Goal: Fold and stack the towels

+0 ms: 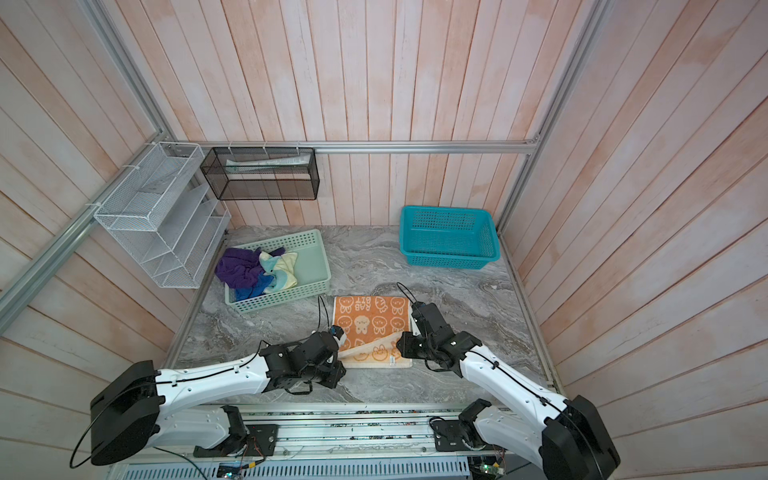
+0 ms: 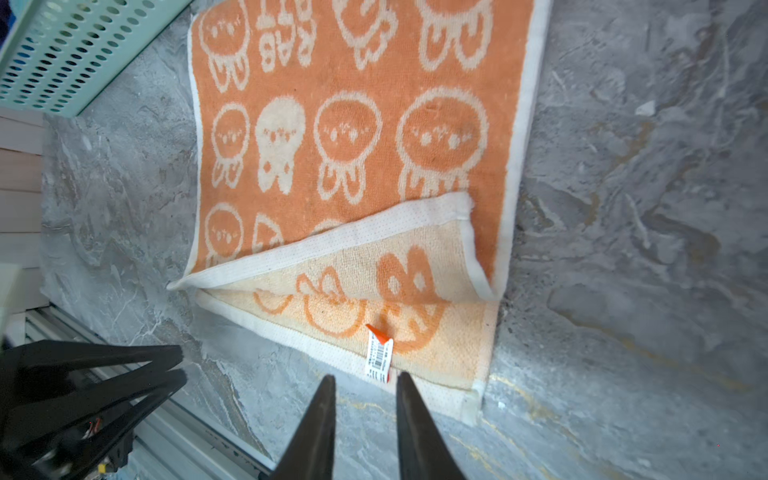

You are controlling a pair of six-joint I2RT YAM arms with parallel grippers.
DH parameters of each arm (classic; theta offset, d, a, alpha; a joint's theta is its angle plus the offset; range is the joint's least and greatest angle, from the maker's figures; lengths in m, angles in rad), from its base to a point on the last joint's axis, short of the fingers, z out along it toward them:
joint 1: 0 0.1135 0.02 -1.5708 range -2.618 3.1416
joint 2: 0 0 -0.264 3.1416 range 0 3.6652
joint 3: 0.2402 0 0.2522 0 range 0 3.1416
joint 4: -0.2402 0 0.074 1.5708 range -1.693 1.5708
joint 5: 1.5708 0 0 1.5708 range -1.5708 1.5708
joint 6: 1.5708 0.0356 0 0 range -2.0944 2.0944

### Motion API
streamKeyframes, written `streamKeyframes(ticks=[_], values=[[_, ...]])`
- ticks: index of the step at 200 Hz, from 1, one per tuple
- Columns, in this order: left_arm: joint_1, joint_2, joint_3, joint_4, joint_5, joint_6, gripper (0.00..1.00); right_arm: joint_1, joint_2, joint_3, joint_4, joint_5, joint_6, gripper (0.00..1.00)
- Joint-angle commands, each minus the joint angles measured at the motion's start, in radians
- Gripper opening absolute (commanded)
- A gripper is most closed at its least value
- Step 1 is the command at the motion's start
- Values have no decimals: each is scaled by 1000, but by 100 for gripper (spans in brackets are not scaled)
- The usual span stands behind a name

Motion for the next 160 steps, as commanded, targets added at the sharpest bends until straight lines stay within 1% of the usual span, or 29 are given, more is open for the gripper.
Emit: streamKeyframes(ticks=[1, 13, 34, 53, 57, 67, 74, 91, 108, 128, 143, 160], values=[[72, 4, 40, -15, -1, -21, 25, -12, 112, 66, 10, 108, -43, 36], [140, 34, 63, 2, 50, -2, 25, -56, 181, 86, 28, 98, -66, 38], [224, 112, 108, 48, 107, 39, 25, -139, 302, 141, 78, -25, -116, 38], [282, 198, 161, 73, 140, 82, 24, -152, 394, 209, 82, -22, -143, 38], [289, 216, 172, 75, 143, 90, 24, -153, 409, 220, 84, -22, -148, 36], [302, 259, 197, 77, 147, 107, 23, -153, 450, 246, 93, -40, -165, 24], [307, 283, 210, 78, 142, 113, 23, -155, 480, 264, 90, -63, -179, 19], [306, 328, 223, 77, 150, 111, 23, -149, 540, 305, 42, -108, -210, 9], [297, 339, 202, 79, 154, 90, 23, -132, 542, 298, 0, -116, -228, 4], [261, 313, 161, 76, 129, 62, 23, -119, 475, 219, -11, -140, -209, 2], [211, 289, 141, 51, 92, 45, 23, -110, 409, 144, -26, -160, -181, 1], [149, 253, 111, 24, 52, 20, 25, -85, 306, 85, -75, -151, -150, 1]])
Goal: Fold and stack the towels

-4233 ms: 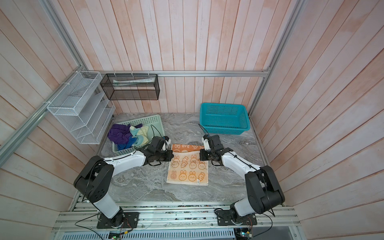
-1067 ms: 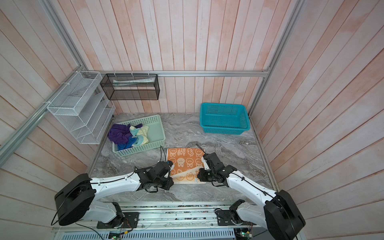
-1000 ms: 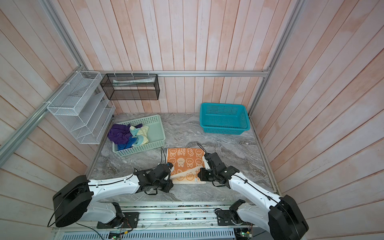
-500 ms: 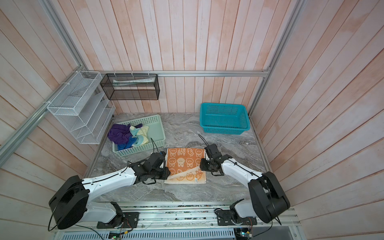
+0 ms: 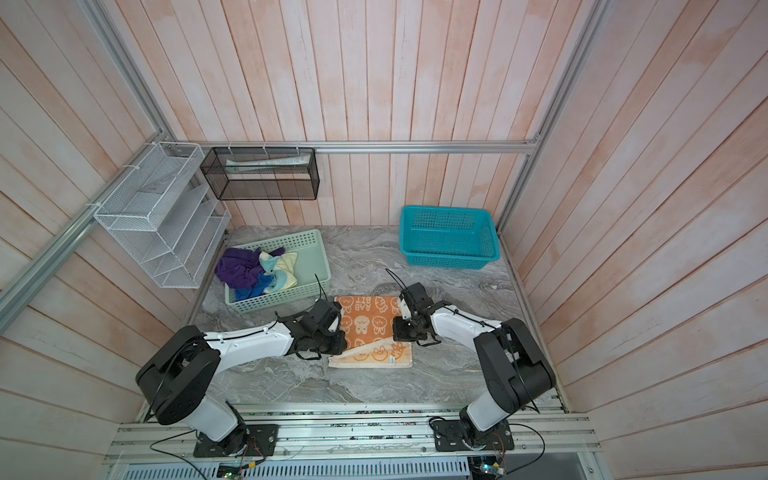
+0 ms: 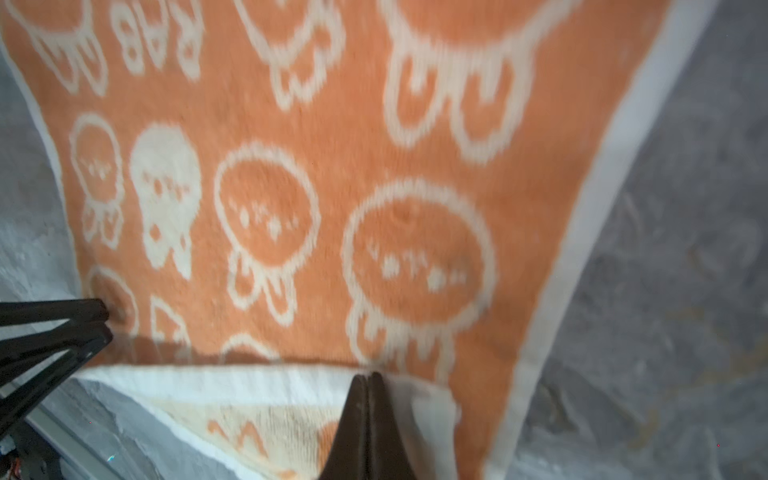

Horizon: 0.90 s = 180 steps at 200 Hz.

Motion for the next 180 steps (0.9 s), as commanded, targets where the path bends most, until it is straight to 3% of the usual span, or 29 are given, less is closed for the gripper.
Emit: streamKeyframes(ticks=[1, 56, 80, 128, 180], values=[[-73, -63, -46, -41, -58, -40, 26, 28, -128, -74, -103, -26, 40, 1], [-274, -212, -198, -27, -133, -145, 27, 64, -481, -181, -200, -3, 215, 5], [-309, -258, -212, -57, -160, -172, 27, 67, -527, -133, -195, 39, 245, 7], [-306, -362, -164, -52, -216, -152, 27, 131, -281, 61, -119, 86, 147, 12], [-118, -241, -116, 116, -93, -152, 27, 211, 44, 212, 66, -37, 92, 14]])
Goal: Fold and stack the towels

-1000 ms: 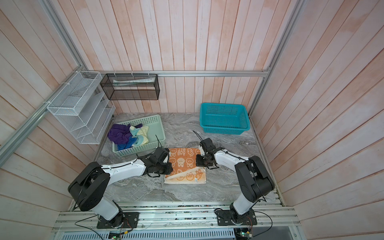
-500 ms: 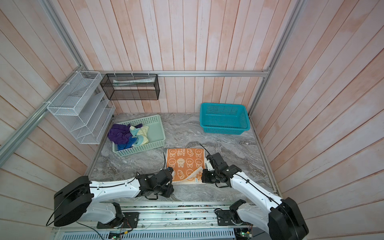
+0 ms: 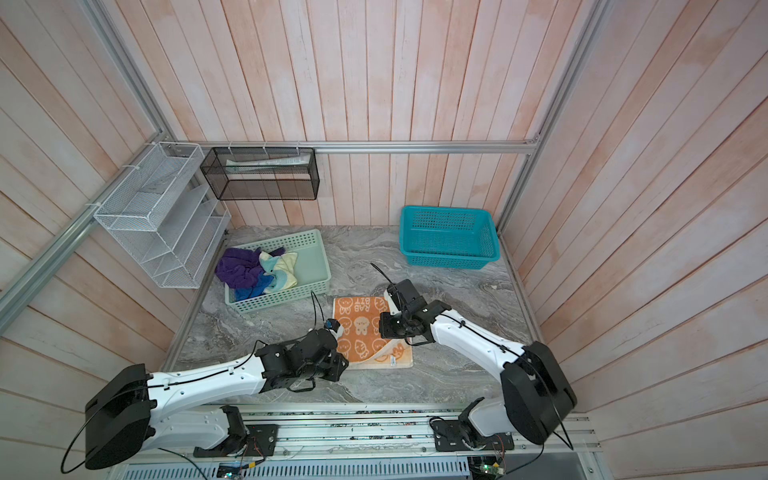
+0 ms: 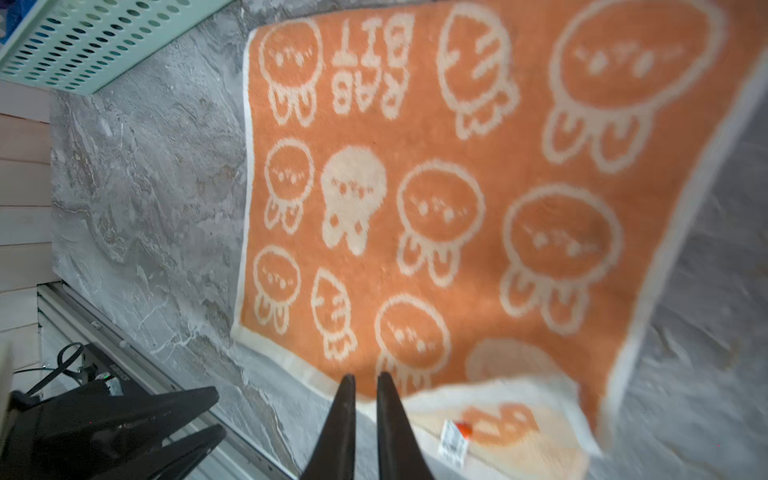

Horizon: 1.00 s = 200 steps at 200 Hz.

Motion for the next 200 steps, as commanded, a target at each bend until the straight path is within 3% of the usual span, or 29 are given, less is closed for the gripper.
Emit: streamKeyframes(ticks=[1, 23, 50, 117, 160, 180, 200], values=[[70, 60, 15, 112, 55, 0, 27, 39, 95, 33, 105, -76, -33, 14], [107, 141, 11, 160, 75, -3, 27, 59, 137, -37, 199, -87, 5, 13], [112, 211, 4, 137, 78, -33, 28, 72, 137, -129, 167, -52, 50, 12], [109, 173, -120, 145, 81, -91, 31, 211, -180, -384, 63, 33, 316, 14], [95, 69, -131, 87, 102, -80, 34, 191, -290, -253, -132, 154, 314, 21], [97, 54, -87, 31, 92, -41, 35, 169, -266, -163, -167, 204, 263, 24], [101, 41, -14, -16, 77, -7, 36, 89, -187, -109, -126, 161, 147, 31]])
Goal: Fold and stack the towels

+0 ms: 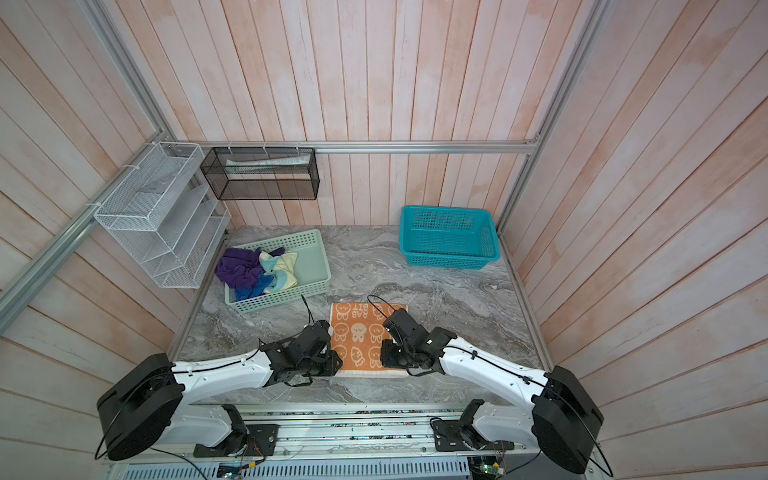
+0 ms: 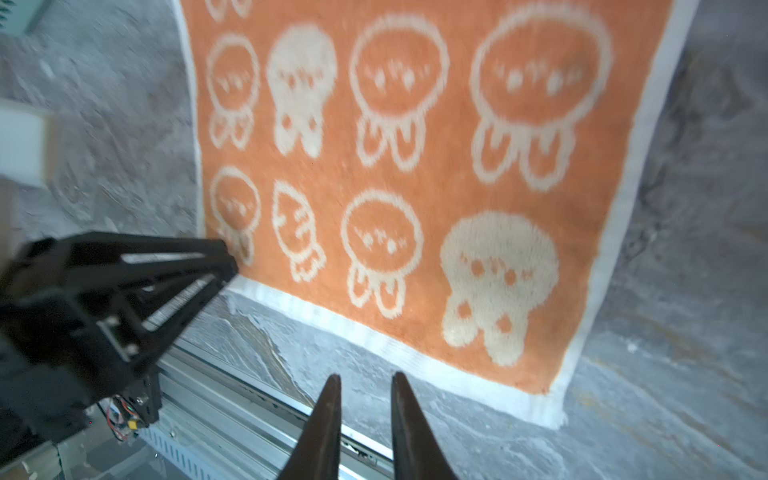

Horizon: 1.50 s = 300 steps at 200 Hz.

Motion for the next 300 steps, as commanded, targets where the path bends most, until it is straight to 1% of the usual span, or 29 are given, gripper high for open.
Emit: streamKeyframes(ticks=[1, 9, 16, 29, 46, 62, 92, 124, 146, 165, 179, 186, 197, 206, 221, 241, 269, 285, 300], values=[[5, -25, 87, -83, -10, 58, 36, -82, 78, 66, -29, 22, -124, 32], [22, -25, 122, -95, -12, 76, 38, -140, 119, 91, -27, 4, -173, 35], [43, -17, 152, -102, -9, 95, 40, -188, 153, 113, -17, -11, -225, 36], [102, 12, 209, -107, 1, 136, 43, -265, 211, 142, 19, -3, -290, 37], [182, 81, 290, -100, 26, 199, 46, -343, 279, 159, 110, 4, -352, 39], [227, 161, 370, -95, 21, 258, 47, -394, 340, 188, 168, 9, -390, 44], [284, 303, 506, -106, 36, 320, 48, -435, 423, 204, 240, 34, -424, 49], [319, 423, 584, -107, 29, 344, 50, -450, 501, 207, 307, -10, -449, 51], [339, 499, 625, -126, 21, 345, 53, -449, 564, 237, 295, -37, -471, 51], [342, 534, 648, -154, 5, 338, 55, -449, 589, 235, 306, -72, -490, 51], [343, 540, 640, -148, -5, 332, 58, -449, 606, 232, 305, -84, -510, 48], [344, 542, 635, -144, -6, 330, 60, -450, 612, 233, 302, -86, -524, 44], [344, 543, 631, -147, -4, 330, 64, -450, 619, 232, 294, -86, -541, 32], [344, 544, 631, -149, -3, 331, 66, -450, 617, 227, 285, -79, -552, 25], [344, 537, 630, -150, 0, 329, 67, -453, 597, 215, 268, -56, -569, 18], [345, 534, 634, -151, 16, 330, 67, -467, 559, 191, 245, -29, -589, 14], [344, 521, 660, -143, 52, 321, 67, -507, 519, 164, 215, 1, -612, 13], [343, 527, 683, -137, 76, 322, 67, -529, 515, 159, 203, 10, -626, 16], [344, 565, 722, -151, 84, 326, 67, -541, 515, 160, 200, 7, -632, 18]])
